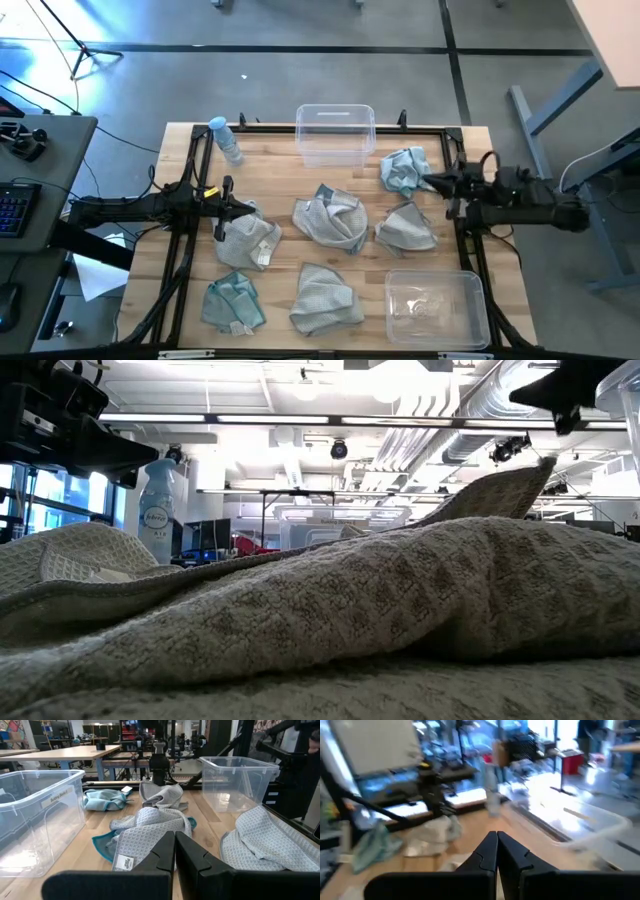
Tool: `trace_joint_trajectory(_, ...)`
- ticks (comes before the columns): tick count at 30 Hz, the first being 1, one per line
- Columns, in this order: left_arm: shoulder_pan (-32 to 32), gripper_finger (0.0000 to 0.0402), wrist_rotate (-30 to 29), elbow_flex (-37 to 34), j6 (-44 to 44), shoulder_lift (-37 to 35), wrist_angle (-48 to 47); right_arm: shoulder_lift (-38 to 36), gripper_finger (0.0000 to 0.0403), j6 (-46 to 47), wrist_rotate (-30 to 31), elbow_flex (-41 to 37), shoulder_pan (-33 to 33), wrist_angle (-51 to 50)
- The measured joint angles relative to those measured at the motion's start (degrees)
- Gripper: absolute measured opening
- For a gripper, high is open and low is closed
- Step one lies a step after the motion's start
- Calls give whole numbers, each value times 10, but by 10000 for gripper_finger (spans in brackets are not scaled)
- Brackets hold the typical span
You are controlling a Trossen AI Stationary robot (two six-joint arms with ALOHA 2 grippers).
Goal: Sort microfiber towel by color & place in baskets
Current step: Put the blue towel into the top transparent bin
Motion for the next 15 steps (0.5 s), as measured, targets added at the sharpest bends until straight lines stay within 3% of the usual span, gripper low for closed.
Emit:
trace_joint_trajectory(6,0,0,0,0,0,0,0,149,0,80,116,152,0,-147)
trace_joint_trajectory(10,0,0,0,0,0,0,0,260,0,193,201,246,-9,-299)
trace_joint_trajectory(15,0,0,0,0,0,0,0,384,0,363,226,354,-56,-496)
